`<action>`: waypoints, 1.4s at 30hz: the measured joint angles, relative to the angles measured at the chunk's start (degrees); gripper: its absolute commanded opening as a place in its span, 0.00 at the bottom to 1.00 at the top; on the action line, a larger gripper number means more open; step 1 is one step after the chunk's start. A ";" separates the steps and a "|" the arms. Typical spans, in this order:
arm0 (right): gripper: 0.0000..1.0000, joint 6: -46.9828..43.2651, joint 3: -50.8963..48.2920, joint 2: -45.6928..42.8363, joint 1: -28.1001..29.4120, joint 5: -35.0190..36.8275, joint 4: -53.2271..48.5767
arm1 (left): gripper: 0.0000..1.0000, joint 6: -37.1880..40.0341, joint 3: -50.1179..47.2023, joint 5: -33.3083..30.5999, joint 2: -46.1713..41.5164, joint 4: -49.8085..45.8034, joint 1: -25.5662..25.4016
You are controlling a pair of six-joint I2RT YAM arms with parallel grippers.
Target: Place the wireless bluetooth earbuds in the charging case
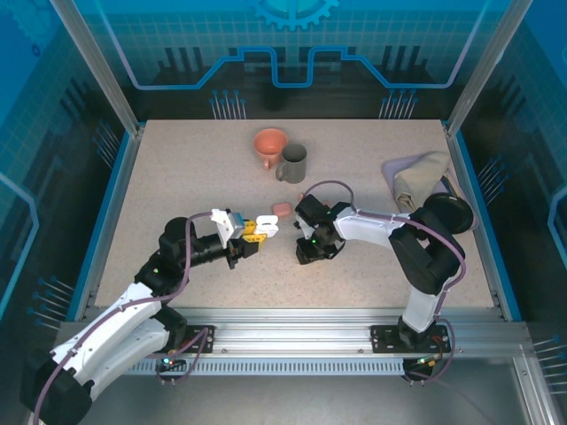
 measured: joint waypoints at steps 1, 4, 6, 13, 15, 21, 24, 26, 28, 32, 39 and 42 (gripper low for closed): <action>0.27 0.00 0.00 0.00 0.07 0.00 0.20 | 0.00 0.00 0.00 0.00 0.00 0.00 0.00; 0.26 -0.22 0.00 0.00 0.09 0.00 0.37 | 0.00 0.00 0.00 0.00 -0.02 0.00 0.00; 0.26 -0.37 0.00 0.00 0.09 0.00 0.39 | 0.00 0.00 0.00 0.00 0.00 0.00 0.00; 0.25 -0.63 -0.31 -0.20 0.09 -0.11 1.11 | 0.00 0.00 0.00 0.00 0.00 -0.04 0.00; 0.25 -0.85 -0.57 -0.48 0.09 -0.11 1.27 | 0.00 0.00 0.00 0.00 0.00 -0.20 0.00; 0.25 -1.51 -1.27 -1.16 0.04 0.17 1.64 | 0.00 0.00 0.00 0.00 0.00 -0.42 0.00; 0.25 -1.77 -1.70 -1.70 -0.07 0.37 1.62 | 0.00 0.00 0.00 0.00 0.00 -0.42 0.00; 0.25 -1.97 -2.05 -2.08 -0.07 0.50 1.68 | 0.00 0.00 0.00 0.00 0.00 -0.42 0.00; 0.25 -2.27 -2.84 -2.73 -0.09 0.50 1.97 | 0.00 0.00 0.00 0.00 0.00 -0.44 0.00; 0.24 -2.89 -4.68 -4.39 -0.42 0.52 2.84 | 0.00 0.00 0.00 0.02 0.00 -0.44 0.00; 0.25 -6.01 -10.60 -14.67 -0.83 1.95 6.91 | 0.00 -1.16 0.00 0.09 0.61 0.07 0.00; 0.25 -8.79 -13.29 -21.97 -0.83 2.95 8.87 | 0.00 -2.12 0.00 0.33 1.51 0.74 -0.02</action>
